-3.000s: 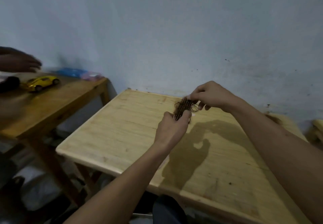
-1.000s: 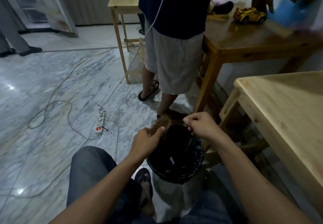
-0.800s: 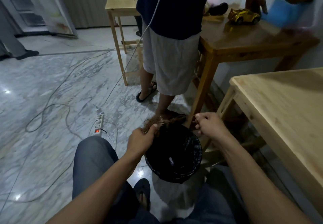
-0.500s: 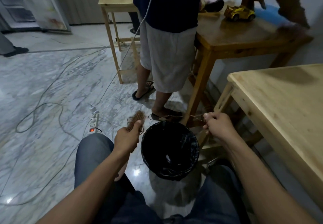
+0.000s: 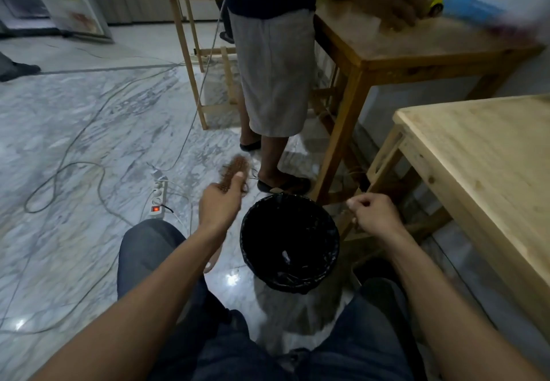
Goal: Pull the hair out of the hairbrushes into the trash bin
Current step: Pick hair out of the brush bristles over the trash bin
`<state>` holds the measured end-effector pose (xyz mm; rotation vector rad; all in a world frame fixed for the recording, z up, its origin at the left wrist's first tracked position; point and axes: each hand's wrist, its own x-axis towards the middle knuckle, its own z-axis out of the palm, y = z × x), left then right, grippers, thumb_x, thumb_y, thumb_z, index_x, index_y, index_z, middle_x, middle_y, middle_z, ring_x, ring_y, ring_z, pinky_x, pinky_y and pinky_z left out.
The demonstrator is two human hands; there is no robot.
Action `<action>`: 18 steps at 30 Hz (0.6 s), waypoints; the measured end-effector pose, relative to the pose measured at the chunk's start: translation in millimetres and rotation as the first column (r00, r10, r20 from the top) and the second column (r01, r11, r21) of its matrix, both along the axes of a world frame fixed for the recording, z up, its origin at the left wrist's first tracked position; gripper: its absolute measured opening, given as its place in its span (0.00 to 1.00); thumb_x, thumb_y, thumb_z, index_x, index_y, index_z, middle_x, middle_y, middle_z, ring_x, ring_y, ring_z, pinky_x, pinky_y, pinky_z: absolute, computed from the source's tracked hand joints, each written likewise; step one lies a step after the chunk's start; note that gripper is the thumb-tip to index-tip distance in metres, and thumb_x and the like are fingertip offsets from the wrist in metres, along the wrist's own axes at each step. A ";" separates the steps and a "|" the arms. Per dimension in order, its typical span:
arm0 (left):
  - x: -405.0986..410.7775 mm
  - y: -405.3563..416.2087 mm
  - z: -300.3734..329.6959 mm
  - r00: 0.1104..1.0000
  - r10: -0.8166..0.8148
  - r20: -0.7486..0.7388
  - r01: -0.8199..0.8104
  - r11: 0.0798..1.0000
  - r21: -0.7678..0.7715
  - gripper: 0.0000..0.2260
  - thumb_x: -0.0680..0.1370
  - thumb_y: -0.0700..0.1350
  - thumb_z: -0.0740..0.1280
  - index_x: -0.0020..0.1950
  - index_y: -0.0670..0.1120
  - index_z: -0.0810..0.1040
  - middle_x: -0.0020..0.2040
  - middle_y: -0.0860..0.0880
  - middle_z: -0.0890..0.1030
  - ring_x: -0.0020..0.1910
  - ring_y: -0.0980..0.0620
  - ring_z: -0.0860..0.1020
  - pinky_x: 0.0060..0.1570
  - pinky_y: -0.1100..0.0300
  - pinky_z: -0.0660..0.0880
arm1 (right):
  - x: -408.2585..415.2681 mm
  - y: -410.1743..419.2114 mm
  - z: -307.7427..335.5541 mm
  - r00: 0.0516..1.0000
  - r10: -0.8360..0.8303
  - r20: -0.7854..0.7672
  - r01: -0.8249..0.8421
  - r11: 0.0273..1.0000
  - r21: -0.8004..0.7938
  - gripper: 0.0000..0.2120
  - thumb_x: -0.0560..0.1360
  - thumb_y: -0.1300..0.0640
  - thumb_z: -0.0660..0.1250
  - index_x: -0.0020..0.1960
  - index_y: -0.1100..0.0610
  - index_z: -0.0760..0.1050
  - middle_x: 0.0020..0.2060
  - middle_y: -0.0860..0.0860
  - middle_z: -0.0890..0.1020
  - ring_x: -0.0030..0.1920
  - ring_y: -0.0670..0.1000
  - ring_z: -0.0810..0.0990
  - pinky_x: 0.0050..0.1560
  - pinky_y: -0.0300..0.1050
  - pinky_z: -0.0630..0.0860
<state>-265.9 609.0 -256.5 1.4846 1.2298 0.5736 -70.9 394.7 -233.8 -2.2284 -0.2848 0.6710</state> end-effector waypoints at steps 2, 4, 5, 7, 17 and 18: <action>10.3 -12.7 2.3 0.996 -0.084 -0.004 0.084 0.996 -0.032 0.32 0.73 0.69 0.65 0.38 0.38 0.80 0.28 0.43 0.75 0.25 0.47 0.71 0.31 0.53 0.67 | -6.1 11.6 2.9 0.996 0.093 -0.011 -0.093 0.996 0.009 0.06 0.83 0.57 0.66 0.53 0.56 0.82 0.43 0.52 0.84 0.43 0.48 0.81 0.43 0.44 0.77; 18.4 -21.8 7.4 0.990 -0.138 0.015 0.139 0.986 -0.091 0.26 0.76 0.64 0.67 0.40 0.39 0.80 0.28 0.44 0.76 0.25 0.48 0.73 0.29 0.55 0.68 | -7.7 21.6 -0.1 0.992 0.127 0.020 -0.127 0.992 -0.007 0.07 0.82 0.57 0.68 0.52 0.56 0.84 0.41 0.53 0.86 0.42 0.49 0.83 0.46 0.48 0.82; 20.8 -24.7 8.7 0.984 -0.176 0.018 0.177 0.978 -0.114 0.22 0.77 0.61 0.68 0.42 0.40 0.80 0.29 0.45 0.76 0.25 0.48 0.73 0.29 0.56 0.68 | -7.9 26.1 -1.3 0.991 0.129 0.027 -0.129 0.992 -0.004 0.07 0.81 0.57 0.68 0.53 0.57 0.85 0.41 0.53 0.86 0.41 0.50 0.84 0.46 0.49 0.83; 22.7 -30.3 12.9 0.963 -0.266 0.031 0.268 0.950 -0.163 0.13 0.78 0.52 0.69 0.41 0.43 0.77 0.31 0.45 0.75 0.25 0.50 0.70 0.28 0.57 0.67 | -8.4 32.5 -3.4 0.992 0.127 -0.009 -0.127 0.992 0.026 0.09 0.82 0.62 0.66 0.56 0.59 0.84 0.45 0.55 0.87 0.38 0.49 0.83 0.42 0.46 0.83; 15.7 -45.1 25.0 0.924 -0.355 0.139 0.381 0.885 -0.270 0.03 0.80 0.41 0.66 0.52 0.42 0.74 0.38 0.43 0.74 0.28 0.51 0.71 0.30 0.58 0.67 | -26.1 46.3 7.7 0.981 0.088 -0.176 -0.033 0.955 0.293 0.20 0.82 0.52 0.67 0.73 0.54 0.74 0.57 0.50 0.80 0.44 0.52 0.87 0.36 0.41 0.82; 15.9 -45.9 26.0 0.922 -0.359 0.144 0.386 0.880 -0.276 0.05 0.80 0.41 0.66 0.54 0.41 0.75 0.38 0.43 0.74 0.28 0.51 0.71 0.30 0.58 0.67 | -29.1 48.4 10.0 0.978 0.111 -0.175 -0.053 0.951 0.305 0.20 0.81 0.50 0.68 0.71 0.54 0.75 0.55 0.49 0.81 0.44 0.51 0.87 0.36 0.40 0.82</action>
